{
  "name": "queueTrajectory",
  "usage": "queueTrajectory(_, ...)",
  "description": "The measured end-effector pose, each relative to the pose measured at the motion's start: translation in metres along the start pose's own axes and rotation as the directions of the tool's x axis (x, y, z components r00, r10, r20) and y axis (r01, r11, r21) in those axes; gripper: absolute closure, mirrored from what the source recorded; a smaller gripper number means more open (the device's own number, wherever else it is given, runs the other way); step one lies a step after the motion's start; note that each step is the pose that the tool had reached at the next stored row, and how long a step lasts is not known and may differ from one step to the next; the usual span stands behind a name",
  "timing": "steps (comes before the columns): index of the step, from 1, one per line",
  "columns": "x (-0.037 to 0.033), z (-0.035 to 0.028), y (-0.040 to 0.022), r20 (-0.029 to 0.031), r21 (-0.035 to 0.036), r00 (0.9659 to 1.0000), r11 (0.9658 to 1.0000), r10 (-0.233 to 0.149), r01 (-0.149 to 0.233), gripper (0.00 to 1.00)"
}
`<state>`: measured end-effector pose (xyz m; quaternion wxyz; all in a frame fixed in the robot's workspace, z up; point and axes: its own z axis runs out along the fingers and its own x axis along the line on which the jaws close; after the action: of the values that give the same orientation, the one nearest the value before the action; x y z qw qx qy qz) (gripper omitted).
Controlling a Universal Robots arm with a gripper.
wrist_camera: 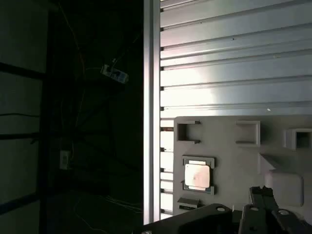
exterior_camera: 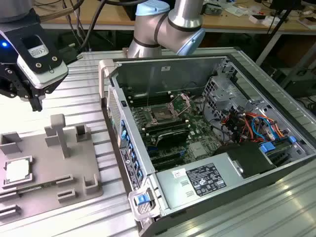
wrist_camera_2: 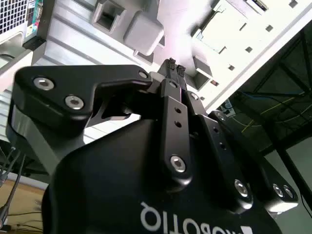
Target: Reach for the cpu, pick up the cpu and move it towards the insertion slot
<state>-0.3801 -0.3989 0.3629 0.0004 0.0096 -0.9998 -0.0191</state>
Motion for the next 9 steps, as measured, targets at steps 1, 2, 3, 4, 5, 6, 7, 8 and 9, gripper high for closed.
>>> queueTrajectory(1, 0.0, 0.0, 0.0, 0.0, 0.0, 1.0, 1.0, 0.0, 0.0, 0.89)
queueTrajectory(2, 0.0, 0.0, 0.0, 0.0001, 0.0, 1.0, 1.0, 0.0, 0.0, 0.89)
queueTrajectory(3, 0.0001, 0.0, 0.0, 0.0, 0.0, 1.0, 1.0, 0.0, 0.0, 0.89)
queueTrajectory(4, 0.0007, 0.0, 0.0, -0.0001, 0.0001, 1.0, 1.0, 0.0, 0.0, 0.89)
queueTrajectory(5, 0.0015, 0.0, 0.0001, 0.0, -0.0001, 1.0, 1.0, 0.0, 0.0, 0.89)
queueTrajectory(6, 0.004, 0.0, 0.0001, -0.0001, 0.0, 1.0, 1.0, 0.0, 0.0, 0.89)
queueTrajectory(7, 0.007, 0.0, 0.0002, 0.0, 0.0, 1.0, 1.0, 0.0, 0.0, 0.89)
queueTrajectory(8, 0.0113, 0.0001, 0.0002, 0.0, 0.0, 1.0, 1.0, 0.0, 0.0, 0.89)
queueTrajectory(9, 0.0142, 0.0002, 0.0003, -0.0001, 0.0, 1.0, 1.0, 0.0, 0.0, 0.89)
